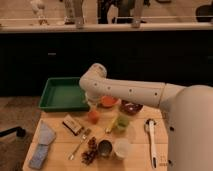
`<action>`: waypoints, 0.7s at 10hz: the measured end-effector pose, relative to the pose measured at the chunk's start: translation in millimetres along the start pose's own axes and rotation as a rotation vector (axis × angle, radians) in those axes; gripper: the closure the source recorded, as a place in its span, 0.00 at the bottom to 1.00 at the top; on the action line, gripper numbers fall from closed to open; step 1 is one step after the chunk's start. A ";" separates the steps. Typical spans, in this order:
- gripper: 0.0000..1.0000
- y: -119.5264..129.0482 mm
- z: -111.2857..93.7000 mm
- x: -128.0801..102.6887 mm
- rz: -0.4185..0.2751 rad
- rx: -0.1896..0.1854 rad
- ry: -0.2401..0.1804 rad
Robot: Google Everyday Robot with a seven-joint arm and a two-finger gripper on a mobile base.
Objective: Place pepper in table surface
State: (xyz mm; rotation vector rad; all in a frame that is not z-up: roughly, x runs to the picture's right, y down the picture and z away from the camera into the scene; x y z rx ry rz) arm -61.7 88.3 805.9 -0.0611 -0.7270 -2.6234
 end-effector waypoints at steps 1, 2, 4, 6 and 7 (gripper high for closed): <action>1.00 -8.2 1.7 1.8 -0.013 0.004 0.002; 1.00 -14.9 3.8 3.2 -0.023 0.009 0.004; 1.00 -22.4 7.5 5.3 -0.030 0.019 0.008; 1.00 -25.3 11.8 5.1 -0.019 0.025 0.015; 1.00 -22.9 11.8 4.0 -0.009 0.023 0.018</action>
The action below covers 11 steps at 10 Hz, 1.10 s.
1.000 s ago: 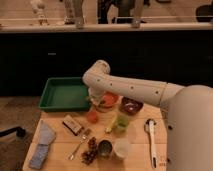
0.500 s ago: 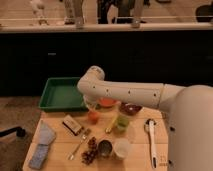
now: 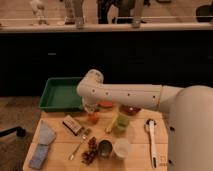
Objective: Place pepper in table surface
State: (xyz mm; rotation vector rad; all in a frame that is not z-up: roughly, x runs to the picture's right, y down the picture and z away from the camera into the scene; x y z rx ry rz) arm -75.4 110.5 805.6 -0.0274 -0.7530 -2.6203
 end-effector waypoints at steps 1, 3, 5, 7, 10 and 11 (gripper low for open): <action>1.00 2.7 -0.1 -0.1 0.009 -0.002 0.004; 1.00 7.2 -0.2 -1.0 0.026 -0.005 0.008; 1.00 9.9 0.0 -1.6 0.043 -0.006 0.011; 1.00 9.9 0.0 -1.5 0.043 -0.006 0.011; 1.00 9.8 0.2 -1.5 0.043 -0.006 0.011; 1.00 9.8 0.2 -1.5 0.043 -0.006 0.011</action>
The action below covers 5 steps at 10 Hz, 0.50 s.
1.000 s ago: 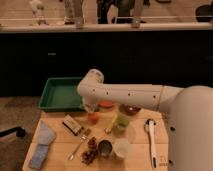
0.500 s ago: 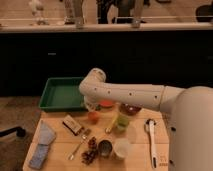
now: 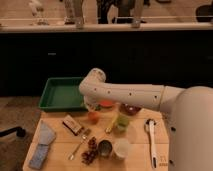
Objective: Place pepper in table surface
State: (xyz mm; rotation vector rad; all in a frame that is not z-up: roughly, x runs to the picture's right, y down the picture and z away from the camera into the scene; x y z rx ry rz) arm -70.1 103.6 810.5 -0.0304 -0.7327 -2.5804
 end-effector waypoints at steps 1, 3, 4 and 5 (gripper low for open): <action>1.00 0.0 0.0 0.0 0.000 0.000 0.000; 1.00 -8.2 -4.9 1.4 -0.037 -0.012 -0.010; 1.00 -20.6 -7.6 2.2 -0.071 -0.013 -0.015; 1.00 -28.8 -9.3 2.8 -0.091 -0.014 -0.017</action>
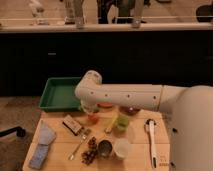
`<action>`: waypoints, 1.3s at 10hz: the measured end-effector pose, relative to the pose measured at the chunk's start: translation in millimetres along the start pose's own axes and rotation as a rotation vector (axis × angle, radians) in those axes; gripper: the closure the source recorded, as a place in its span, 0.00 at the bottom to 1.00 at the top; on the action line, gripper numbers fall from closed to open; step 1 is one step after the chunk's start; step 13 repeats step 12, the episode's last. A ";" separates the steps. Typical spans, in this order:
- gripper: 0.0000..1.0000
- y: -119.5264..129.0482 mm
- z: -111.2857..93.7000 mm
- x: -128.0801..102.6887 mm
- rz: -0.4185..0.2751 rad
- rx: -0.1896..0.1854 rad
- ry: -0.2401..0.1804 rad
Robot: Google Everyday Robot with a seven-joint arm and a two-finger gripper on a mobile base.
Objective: Place pepper in table surface
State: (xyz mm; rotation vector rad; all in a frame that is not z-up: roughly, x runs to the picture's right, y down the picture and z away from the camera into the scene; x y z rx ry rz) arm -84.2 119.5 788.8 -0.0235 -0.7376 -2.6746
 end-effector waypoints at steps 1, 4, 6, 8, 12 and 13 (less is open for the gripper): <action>1.00 -10.2 -1.7 1.4 -0.025 -0.001 -0.001; 1.00 -50.1 -4.8 13.8 -0.161 0.019 0.000; 1.00 -73.0 0.1 24.9 -0.339 0.064 0.001; 1.00 -87.1 8.3 30.3 -0.452 0.120 -0.006; 1.00 -112.6 21.1 35.5 -0.581 0.197 -0.030; 1.00 -112.6 21.1 35.5 -0.581 0.197 -0.030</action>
